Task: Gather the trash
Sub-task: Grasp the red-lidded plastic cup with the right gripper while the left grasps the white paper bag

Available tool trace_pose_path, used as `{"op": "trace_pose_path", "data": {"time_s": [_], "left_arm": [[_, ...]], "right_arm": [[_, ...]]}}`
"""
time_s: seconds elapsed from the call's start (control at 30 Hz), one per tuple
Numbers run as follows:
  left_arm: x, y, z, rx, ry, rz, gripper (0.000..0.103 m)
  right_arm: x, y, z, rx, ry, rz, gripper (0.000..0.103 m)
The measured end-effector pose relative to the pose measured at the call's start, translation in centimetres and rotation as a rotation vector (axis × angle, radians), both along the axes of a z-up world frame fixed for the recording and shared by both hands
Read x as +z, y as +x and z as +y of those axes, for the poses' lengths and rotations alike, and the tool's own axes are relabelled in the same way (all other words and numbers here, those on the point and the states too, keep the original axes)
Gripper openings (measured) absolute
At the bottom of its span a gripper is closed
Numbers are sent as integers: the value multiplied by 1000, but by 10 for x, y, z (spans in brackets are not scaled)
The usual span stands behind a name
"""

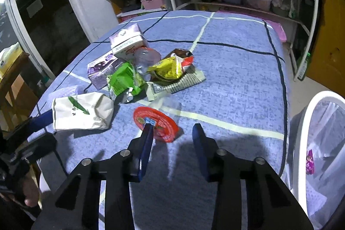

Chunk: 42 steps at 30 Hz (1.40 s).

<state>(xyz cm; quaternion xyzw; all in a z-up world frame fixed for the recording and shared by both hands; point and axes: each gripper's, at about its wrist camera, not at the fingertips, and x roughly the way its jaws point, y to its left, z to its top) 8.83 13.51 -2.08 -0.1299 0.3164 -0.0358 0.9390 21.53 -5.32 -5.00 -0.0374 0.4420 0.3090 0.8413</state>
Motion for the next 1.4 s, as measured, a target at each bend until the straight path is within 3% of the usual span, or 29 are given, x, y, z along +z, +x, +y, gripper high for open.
{"op": "trace_pose_path", "data": {"time_s": [0.23,0.27,0.33,0.53,0.8,0.93,0.97,1.0,1.03,1.3,1.4], "left_arm": [[-6,15,27,78,41,22,80],[-9,20,29,73,46,34,80],[-14,27,28,51,60,51,80],[-28,38,17,-1,129,104,78],[-29,33,12,-13,90,104,48],[-27,29,3,-9,104,100,43],[-27,28,2,-5,107,98,39],[-26,26,1,-3,105,95,34],[-26,25,0,0,98,93,32],[-23,17,-4,15,80,85,19],[-20,14,-7,20,78,77,19]], "right_arm": [[7,-4,-3,20,57,-9,39],[8,-5,-3,26,63,-15,41],[9,-7,0,30,58,-25,59],[2,-4,12,34,25,-25,59],[-5,6,24,26,-5,-13,59],[-6,8,24,19,-11,-9,59],[-6,8,24,19,-8,-8,58],[-6,8,23,18,-6,-8,50],[-6,7,23,19,-4,-8,45],[0,-2,15,30,30,-16,44],[5,-7,8,27,45,-25,44]]}}
